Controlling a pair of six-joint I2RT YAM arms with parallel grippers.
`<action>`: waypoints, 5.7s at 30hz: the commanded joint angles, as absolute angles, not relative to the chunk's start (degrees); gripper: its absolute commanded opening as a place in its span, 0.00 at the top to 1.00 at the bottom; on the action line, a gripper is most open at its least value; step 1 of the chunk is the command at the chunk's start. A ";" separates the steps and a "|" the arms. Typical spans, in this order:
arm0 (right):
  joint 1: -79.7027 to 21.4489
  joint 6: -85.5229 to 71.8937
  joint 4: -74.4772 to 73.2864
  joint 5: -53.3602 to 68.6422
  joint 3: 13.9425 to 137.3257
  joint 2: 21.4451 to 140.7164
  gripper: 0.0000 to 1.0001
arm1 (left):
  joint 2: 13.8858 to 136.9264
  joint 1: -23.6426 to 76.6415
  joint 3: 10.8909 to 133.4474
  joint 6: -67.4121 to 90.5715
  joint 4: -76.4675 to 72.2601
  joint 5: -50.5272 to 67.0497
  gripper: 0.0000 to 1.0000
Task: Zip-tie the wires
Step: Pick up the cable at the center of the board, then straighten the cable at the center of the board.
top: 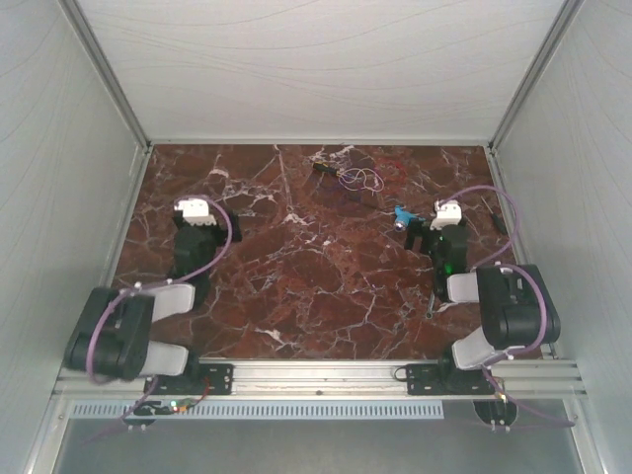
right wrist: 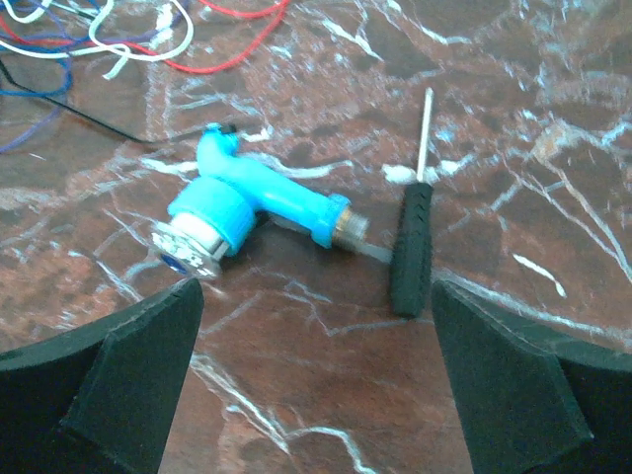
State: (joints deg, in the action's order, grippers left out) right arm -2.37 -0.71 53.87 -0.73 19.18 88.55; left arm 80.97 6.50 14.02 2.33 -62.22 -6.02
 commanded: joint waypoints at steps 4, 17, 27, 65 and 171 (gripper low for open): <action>-9.04 -5.12 25.55 -9.93 33.36 75.29 0.02 | 59.86 9.92 35.67 17.31 -18.88 -16.85 0.00; -5.06 -42.14 -9.29 8.37 57.04 80.35 0.02 | 37.62 9.72 38.33 13.06 10.72 -10.94 0.00; -16.73 -42.54 -9.40 2.41 66.54 97.84 0.06 | 39.75 9.71 34.44 11.31 9.41 -1.14 0.00; -28.82 -35.55 -11.18 -17.89 95.91 128.77 0.45 | 40.36 9.73 32.88 9.72 8.21 3.59 0.00; -46.34 -29.02 -1.72 1.17 56.79 62.83 1.00 | 41.96 17.01 32.81 14.40 -6.46 46.67 0.09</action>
